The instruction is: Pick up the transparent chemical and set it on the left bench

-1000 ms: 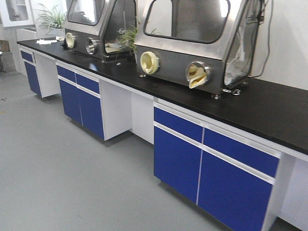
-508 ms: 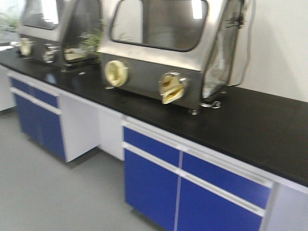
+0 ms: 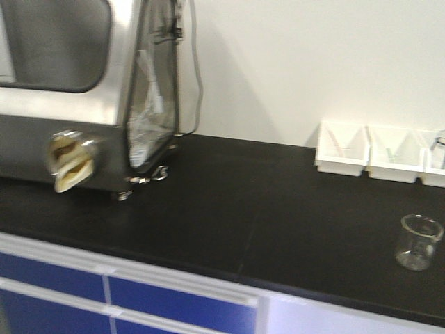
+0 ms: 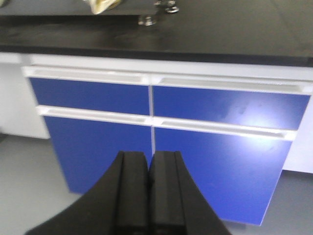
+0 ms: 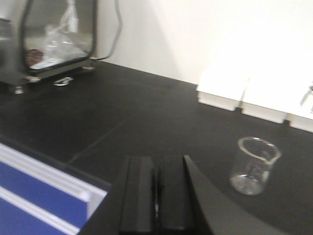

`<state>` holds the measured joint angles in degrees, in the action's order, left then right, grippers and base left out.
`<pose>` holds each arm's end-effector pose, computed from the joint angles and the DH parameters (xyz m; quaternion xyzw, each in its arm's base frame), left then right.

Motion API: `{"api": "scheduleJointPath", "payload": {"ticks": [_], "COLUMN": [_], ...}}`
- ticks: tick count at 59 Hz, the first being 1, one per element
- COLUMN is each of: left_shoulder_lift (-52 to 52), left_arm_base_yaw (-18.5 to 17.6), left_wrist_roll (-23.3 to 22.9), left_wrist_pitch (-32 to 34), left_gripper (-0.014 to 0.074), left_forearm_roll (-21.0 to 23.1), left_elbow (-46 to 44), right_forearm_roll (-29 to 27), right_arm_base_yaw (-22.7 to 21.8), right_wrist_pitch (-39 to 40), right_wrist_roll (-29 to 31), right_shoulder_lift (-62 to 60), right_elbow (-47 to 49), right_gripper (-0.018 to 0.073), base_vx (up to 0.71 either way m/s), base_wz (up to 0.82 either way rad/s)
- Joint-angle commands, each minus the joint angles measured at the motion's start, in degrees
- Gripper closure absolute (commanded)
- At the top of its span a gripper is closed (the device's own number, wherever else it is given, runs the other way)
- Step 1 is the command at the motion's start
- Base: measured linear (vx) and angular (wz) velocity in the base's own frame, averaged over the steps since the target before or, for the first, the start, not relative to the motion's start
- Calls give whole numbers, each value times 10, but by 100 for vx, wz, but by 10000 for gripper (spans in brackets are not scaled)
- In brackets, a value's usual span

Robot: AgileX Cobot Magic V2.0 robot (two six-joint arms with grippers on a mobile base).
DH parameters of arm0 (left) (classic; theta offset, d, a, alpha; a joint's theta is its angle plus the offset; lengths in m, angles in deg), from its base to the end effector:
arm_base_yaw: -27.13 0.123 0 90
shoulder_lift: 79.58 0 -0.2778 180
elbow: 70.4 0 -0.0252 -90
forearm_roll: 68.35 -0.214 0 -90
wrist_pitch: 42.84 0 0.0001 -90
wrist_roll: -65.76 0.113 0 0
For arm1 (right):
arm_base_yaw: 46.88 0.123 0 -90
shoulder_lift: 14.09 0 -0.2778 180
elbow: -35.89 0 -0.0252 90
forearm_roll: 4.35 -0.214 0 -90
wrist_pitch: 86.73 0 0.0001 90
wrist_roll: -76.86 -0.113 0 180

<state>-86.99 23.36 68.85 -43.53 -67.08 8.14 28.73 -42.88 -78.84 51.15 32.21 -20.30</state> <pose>0.0489 -0.0033 0.2056 0.0336 0.6853 -0.0125 0.7274 0.1336 0.0178 0.2906 -0.0969 0.7359 0.0096 0.6700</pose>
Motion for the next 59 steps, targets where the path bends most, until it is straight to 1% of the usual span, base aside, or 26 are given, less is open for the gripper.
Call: {"api": "scheduleJointPath", "payload": {"ticks": [1,26,59], "left_shoulder_lift": [11,11,11], "left_arm_base_yaw": [-1,-1,-1], "left_wrist_roll": [-4,-4,-4], "left_wrist_pitch": [45,45,45], "left_gripper": [600,600,600], "left_forearm_roll": [0,0,0], "left_elbow": [9,9,9], "right_forearm_roll": [0,0,0], "right_arm_base_yaw": [-1,-1,-1], "right_wrist_pitch": [37,35,35], "right_wrist_roll": [0,0,0], "right_shoulder_lift": [0,0,0], "right_elbow": [16,16,16], "right_gripper": [562,562,562], "base_vx": [35,34,31], "base_wz": [-54,-38,-23]}}
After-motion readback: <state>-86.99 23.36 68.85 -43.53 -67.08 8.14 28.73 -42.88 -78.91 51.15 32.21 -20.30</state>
